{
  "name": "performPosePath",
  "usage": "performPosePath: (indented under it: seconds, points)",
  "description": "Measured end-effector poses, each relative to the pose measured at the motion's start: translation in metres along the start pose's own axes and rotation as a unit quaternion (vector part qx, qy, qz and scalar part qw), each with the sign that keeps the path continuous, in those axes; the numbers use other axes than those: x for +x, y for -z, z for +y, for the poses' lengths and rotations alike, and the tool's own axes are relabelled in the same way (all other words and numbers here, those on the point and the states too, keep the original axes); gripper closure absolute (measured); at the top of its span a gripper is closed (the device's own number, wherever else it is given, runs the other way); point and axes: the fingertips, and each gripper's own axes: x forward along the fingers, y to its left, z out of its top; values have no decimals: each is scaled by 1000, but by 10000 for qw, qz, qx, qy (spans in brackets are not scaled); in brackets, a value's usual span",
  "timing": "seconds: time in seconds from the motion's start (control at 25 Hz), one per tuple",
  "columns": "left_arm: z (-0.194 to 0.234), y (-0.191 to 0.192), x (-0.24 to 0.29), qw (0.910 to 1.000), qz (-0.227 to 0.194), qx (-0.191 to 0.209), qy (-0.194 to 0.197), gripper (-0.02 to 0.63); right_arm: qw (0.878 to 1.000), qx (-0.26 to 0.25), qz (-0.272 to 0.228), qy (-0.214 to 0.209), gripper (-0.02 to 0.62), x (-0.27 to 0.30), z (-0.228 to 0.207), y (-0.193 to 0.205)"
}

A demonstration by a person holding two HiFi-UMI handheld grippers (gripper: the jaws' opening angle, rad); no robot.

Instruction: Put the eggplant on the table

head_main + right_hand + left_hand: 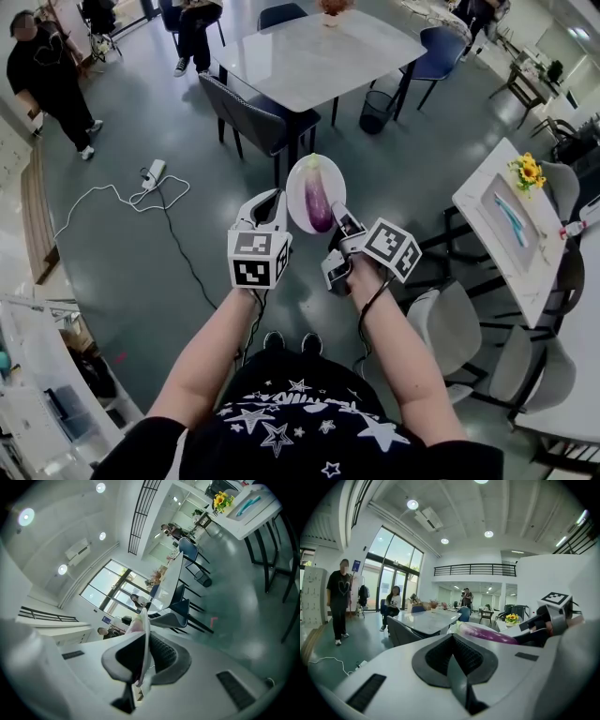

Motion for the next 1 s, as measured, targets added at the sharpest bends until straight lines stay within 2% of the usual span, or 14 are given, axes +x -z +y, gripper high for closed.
performPosePath:
  seconds: [0.32,0.6,1.0]
  points:
    - [8,6,-3,9998,7,-164,57,600,9999,99,-49,76,566,5,1,9]
    - [32,0,-1,9999,-54,-87,125,600,9998,114,-138,61,566,21,10,16]
    - [54,-15,33,9999,-132,-5,87,600,9996,223,-189,-10,566,56,8,-6]
